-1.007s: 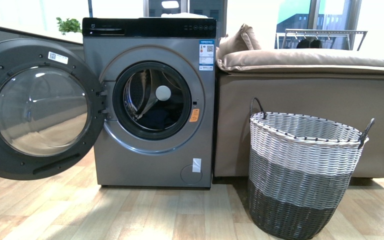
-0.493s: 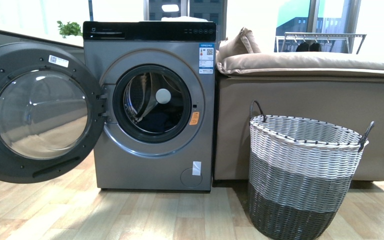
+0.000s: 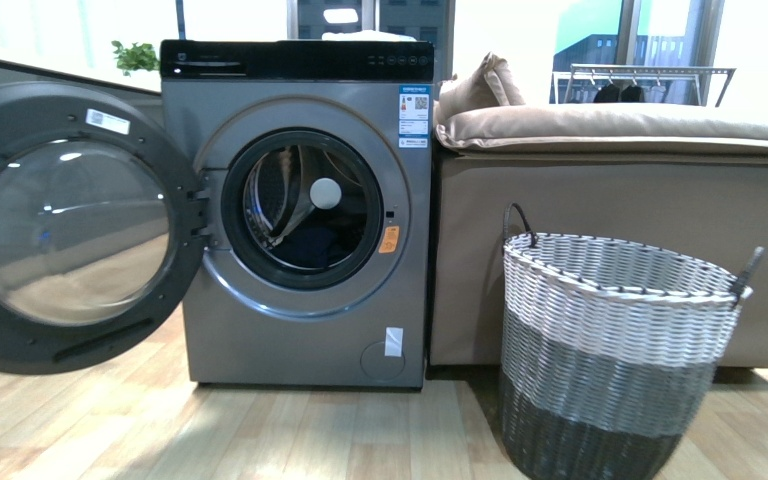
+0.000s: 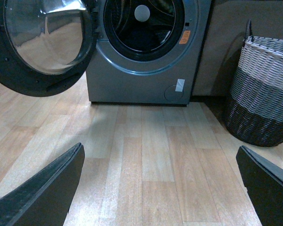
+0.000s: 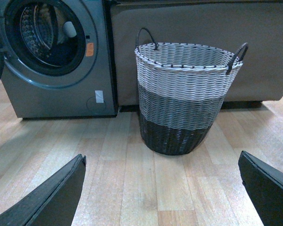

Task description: Collect clothes from washing machine

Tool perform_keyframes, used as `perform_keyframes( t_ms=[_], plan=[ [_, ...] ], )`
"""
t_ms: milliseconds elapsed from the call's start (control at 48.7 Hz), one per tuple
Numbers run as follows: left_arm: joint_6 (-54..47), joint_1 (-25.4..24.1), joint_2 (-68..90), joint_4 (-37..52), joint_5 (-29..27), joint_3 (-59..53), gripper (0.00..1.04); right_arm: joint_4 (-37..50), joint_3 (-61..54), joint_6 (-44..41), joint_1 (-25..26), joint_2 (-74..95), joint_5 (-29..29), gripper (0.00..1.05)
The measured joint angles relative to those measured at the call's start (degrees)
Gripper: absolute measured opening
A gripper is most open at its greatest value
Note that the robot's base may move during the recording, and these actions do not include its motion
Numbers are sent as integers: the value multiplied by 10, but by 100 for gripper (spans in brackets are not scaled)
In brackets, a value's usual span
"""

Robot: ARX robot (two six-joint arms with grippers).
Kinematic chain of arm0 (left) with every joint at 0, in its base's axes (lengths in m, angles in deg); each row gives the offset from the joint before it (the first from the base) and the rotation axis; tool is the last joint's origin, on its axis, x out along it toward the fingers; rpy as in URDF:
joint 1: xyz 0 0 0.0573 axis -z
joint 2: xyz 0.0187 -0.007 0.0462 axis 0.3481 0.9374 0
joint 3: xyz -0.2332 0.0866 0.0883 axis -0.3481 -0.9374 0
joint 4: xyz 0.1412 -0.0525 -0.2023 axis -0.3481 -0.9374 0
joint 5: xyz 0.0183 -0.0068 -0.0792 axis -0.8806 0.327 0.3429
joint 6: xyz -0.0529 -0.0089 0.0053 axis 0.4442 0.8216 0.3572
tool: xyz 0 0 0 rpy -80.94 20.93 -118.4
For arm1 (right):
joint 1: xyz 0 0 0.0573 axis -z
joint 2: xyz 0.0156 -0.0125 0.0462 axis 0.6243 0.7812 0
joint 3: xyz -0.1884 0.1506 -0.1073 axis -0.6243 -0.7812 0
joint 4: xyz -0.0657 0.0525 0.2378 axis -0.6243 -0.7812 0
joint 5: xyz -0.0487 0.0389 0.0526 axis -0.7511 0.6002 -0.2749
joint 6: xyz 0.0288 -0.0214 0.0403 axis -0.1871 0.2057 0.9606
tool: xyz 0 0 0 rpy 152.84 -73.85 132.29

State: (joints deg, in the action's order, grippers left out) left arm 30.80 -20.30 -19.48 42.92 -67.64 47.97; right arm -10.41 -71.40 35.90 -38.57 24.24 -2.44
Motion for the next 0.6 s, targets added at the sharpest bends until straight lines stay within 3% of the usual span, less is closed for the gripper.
perform_keyframes(
  t_ms=[596],
  plan=[
    [0, 0, 0, 0, 0, 0, 98, 0, 0, 0, 0, 0, 0, 97]
  ],
)
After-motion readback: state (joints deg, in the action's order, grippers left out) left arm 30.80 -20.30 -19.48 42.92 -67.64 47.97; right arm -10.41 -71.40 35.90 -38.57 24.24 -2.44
